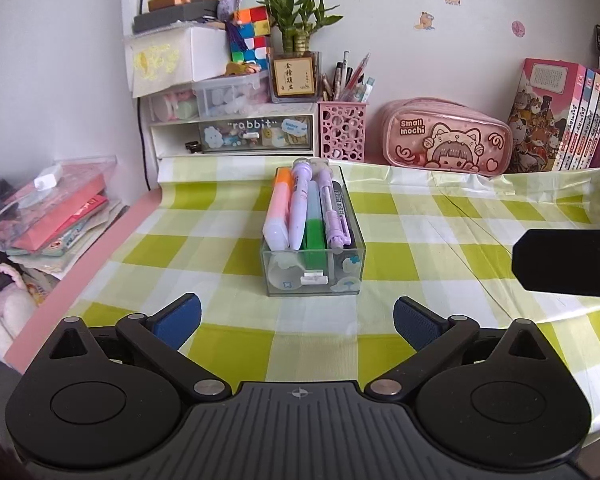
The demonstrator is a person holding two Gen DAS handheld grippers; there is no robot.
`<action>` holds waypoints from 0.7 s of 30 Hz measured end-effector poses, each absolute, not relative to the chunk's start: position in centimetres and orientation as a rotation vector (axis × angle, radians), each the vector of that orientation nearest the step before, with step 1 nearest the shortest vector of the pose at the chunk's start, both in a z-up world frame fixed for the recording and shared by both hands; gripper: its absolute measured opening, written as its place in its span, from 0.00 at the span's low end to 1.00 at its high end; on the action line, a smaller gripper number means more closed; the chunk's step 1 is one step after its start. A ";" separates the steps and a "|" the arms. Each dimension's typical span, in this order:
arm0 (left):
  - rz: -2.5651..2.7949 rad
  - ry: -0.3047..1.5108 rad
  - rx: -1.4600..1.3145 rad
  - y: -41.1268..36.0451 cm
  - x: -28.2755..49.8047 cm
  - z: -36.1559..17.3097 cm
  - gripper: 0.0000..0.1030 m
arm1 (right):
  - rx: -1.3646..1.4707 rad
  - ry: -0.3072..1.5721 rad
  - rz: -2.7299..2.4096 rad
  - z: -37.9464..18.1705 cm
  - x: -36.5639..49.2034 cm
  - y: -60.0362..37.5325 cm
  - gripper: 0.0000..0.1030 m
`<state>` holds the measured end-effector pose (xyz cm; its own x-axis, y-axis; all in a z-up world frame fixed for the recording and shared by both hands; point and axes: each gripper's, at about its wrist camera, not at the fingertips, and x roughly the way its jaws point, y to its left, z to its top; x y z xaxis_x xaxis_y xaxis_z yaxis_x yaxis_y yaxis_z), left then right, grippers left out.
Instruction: Organize stationery
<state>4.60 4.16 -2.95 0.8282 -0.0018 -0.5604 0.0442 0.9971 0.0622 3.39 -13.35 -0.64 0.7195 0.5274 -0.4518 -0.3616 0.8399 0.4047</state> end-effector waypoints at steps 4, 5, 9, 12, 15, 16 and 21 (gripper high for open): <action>-0.003 0.548 0.089 4.0 2.3 -1.6 0.95 | 0.214 0.582 0.547 0.1 2.0 -13.3 0.77; 0.006 0.537 0.081 4.1 1.9 -1.4 0.95 | 0.198 0.576 0.553 0.2 1.7 -13.4 0.78; 0.056 0.522 0.019 4.6 0.9 -0.6 0.95 | 0.205 0.534 0.579 0.9 0.4 -14.5 0.81; 0.080 0.497 0.049 4.4 0.2 0.0 0.95 | 0.277 0.479 0.599 1.0 -0.4 -15.5 0.85; 0.115 0.473 0.073 4.0 -0.4 0.4 0.95 | 0.316 0.453 0.613 1.0 -0.6 -16.0 0.86; 0.119 0.471 0.073 4.0 -0.6 0.4 0.95 | 0.327 0.451 0.616 1.0 -0.6 -16.0 0.86; 0.122 0.473 0.089 3.6 -0.9 0.4 0.95 | 0.298 0.458 0.639 1.1 -0.7 -15.2 0.86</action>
<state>-0.86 3.59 0.41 0.8832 0.1378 -0.4484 -0.0966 0.9888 0.1135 -0.65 -15.16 1.12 0.7089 0.6303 -0.3166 -0.5017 0.7660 0.4018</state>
